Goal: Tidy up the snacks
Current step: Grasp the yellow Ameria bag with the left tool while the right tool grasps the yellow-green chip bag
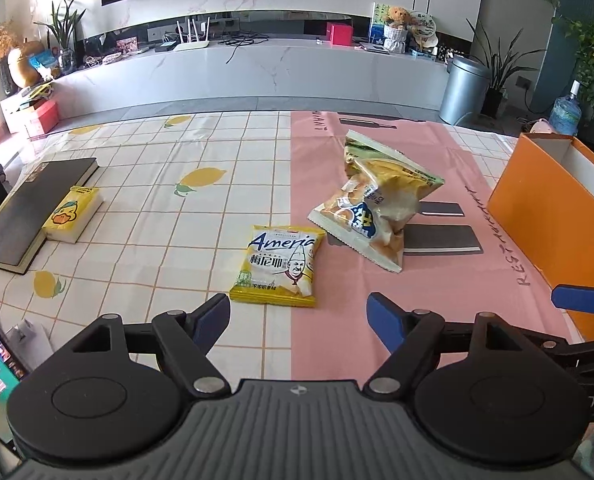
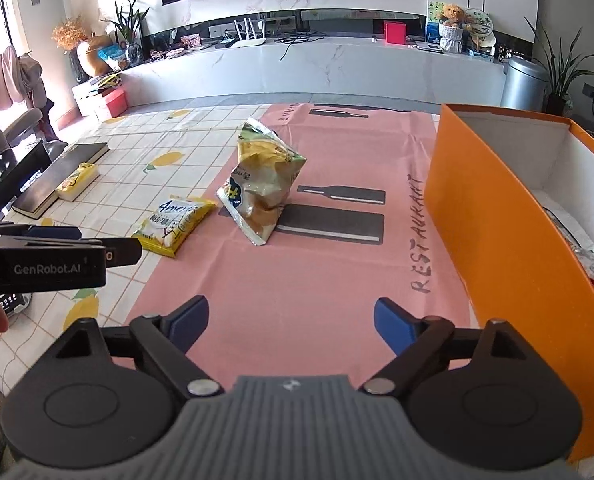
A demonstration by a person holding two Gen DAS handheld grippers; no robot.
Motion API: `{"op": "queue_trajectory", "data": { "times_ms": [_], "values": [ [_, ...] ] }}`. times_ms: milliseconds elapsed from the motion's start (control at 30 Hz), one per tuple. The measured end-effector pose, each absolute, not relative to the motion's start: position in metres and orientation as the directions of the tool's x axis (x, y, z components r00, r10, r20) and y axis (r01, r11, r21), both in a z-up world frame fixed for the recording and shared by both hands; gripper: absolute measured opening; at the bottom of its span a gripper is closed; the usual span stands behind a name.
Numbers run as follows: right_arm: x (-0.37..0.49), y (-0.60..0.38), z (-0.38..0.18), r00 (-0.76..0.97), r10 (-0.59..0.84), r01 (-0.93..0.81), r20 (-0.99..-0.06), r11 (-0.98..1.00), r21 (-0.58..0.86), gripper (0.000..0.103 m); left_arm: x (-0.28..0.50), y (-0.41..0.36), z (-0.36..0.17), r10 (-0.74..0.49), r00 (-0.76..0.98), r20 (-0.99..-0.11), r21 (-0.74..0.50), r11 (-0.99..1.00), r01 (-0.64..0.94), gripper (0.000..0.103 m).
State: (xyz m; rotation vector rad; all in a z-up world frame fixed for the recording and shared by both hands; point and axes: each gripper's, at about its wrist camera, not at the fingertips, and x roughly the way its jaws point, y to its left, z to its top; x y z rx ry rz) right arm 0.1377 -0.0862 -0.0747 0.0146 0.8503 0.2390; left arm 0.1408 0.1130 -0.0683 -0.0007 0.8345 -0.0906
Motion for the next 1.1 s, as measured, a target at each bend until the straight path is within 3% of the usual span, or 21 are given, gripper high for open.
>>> {"op": "queue_trajectory", "data": {
  "times_ms": [533,867,1000,1100],
  "values": [
    [0.235,-0.054,-0.097,0.648,0.262,-0.236,-0.715,0.962,0.138,0.087,0.207,0.125,-0.109,-0.115,0.623,-0.774,0.002,0.983,0.184,0.091],
    [0.274,-0.032,-0.116,0.639,0.285,-0.258,-0.715,0.954,0.149,0.087,0.219,0.128,-0.119,-0.112,0.610,-0.785,-0.013,0.986,0.165,0.091],
    [0.283,-0.030,-0.122,0.630,0.291,-0.262,-0.720,0.952,0.156,0.076,0.223,0.128,-0.120,-0.100,0.616,-0.781,-0.003,0.988,0.157,0.091],
    [0.287,-0.030,-0.125,0.626,0.299,-0.258,-0.720,0.951,0.170,0.069,0.224,0.127,-0.119,-0.100,0.619,-0.779,-0.007,0.989,0.151,0.085]
  ]
}}
